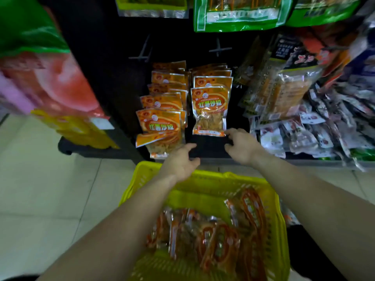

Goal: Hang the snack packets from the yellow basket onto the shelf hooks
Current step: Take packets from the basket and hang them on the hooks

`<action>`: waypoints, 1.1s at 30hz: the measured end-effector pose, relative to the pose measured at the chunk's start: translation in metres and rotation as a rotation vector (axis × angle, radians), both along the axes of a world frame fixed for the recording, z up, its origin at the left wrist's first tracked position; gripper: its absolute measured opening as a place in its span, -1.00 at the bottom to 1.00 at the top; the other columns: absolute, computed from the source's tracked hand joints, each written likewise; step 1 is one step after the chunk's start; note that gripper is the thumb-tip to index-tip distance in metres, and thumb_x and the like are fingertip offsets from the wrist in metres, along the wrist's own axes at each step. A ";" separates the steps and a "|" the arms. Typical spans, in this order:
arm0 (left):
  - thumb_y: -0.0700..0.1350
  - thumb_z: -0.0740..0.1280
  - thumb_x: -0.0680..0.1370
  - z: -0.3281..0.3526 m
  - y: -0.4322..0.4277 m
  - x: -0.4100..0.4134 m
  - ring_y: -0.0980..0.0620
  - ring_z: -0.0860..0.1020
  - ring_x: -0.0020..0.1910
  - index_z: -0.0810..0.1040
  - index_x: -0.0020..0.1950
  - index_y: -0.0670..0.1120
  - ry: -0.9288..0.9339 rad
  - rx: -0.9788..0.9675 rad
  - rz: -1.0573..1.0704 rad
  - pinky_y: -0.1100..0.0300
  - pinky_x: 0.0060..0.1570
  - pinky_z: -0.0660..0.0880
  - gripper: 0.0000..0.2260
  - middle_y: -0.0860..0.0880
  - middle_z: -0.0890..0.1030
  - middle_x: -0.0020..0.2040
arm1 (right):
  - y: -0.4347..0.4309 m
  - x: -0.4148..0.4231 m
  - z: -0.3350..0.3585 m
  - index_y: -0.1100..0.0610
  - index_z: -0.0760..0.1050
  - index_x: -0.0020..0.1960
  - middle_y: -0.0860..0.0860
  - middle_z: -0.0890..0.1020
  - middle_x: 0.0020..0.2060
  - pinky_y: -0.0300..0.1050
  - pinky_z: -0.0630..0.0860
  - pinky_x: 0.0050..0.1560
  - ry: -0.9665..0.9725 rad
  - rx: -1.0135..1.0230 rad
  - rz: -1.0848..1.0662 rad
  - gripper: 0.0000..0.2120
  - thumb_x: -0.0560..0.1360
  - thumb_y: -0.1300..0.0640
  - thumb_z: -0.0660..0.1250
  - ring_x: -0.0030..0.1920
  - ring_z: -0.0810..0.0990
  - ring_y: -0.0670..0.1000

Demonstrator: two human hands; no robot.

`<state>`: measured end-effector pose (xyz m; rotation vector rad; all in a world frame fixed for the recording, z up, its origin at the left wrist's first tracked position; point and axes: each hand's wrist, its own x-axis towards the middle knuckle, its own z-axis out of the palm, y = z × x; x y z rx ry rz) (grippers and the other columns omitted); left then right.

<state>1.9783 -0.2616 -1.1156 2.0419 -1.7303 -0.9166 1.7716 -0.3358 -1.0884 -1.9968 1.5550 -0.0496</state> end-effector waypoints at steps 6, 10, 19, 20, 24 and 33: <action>0.01 0.41 0.53 -0.015 0.095 0.013 -0.07 0.53 0.25 0.48 0.41 -0.02 -0.081 0.114 -0.013 0.10 0.25 0.45 -0.55 -0.07 0.54 0.33 | 0.100 -0.020 0.007 0.02 0.48 0.29 0.05 0.56 0.14 0.06 0.56 0.01 -0.018 -0.186 0.076 -0.71 0.59 0.14 0.23 0.08 0.60 0.16; 0.07 0.41 0.52 -0.040 0.134 0.012 -0.10 0.54 0.24 0.47 0.42 -0.02 -0.078 0.281 -0.023 0.08 0.20 0.48 -0.50 -0.08 0.54 0.33 | 0.144 -0.020 -0.042 -0.03 0.48 0.32 0.11 0.61 0.22 0.02 0.53 0.13 0.214 0.103 0.276 -0.67 0.56 0.07 0.23 0.22 0.57 0.19; 0.05 0.42 0.54 -0.097 0.172 0.004 -0.13 0.54 0.28 0.42 0.45 0.00 -0.093 0.456 -0.109 0.03 0.23 0.49 -0.50 -0.12 0.53 0.36 | 0.190 -0.005 -0.165 -0.20 0.27 0.50 0.10 0.31 0.35 0.15 0.48 0.27 0.356 0.300 0.391 -0.43 0.55 0.14 0.27 0.35 0.37 0.25; 0.07 0.42 0.54 -0.103 0.174 0.005 -0.12 0.54 0.27 0.42 0.45 0.01 -0.105 0.465 -0.122 0.03 0.23 0.49 -0.50 -0.11 0.54 0.35 | 0.191 -0.002 -0.171 -0.20 0.32 0.47 0.08 0.31 0.34 0.15 0.48 0.26 0.370 0.278 0.406 -0.46 0.55 0.13 0.29 0.35 0.36 0.23; 0.03 0.41 0.55 -0.109 0.169 0.008 -0.05 0.55 0.22 0.50 0.38 0.02 -0.062 0.455 -0.144 0.11 0.17 0.49 -0.59 -0.05 0.56 0.32 | 0.175 0.004 -0.172 -0.08 0.58 0.22 0.02 0.45 0.26 0.08 0.46 0.25 0.240 0.278 0.432 -0.70 0.51 0.11 0.40 0.29 0.42 0.14; -0.03 0.53 0.47 -0.093 0.142 -0.017 0.13 0.59 -0.12 0.63 0.06 -0.02 0.374 0.415 0.082 0.32 -0.17 0.48 -0.79 0.02 0.66 -0.07 | 0.134 -0.001 -0.130 0.01 0.64 -0.06 -0.04 0.56 0.02 0.01 0.53 0.19 -0.167 0.210 0.312 -0.87 0.44 0.16 0.52 0.03 0.58 -0.02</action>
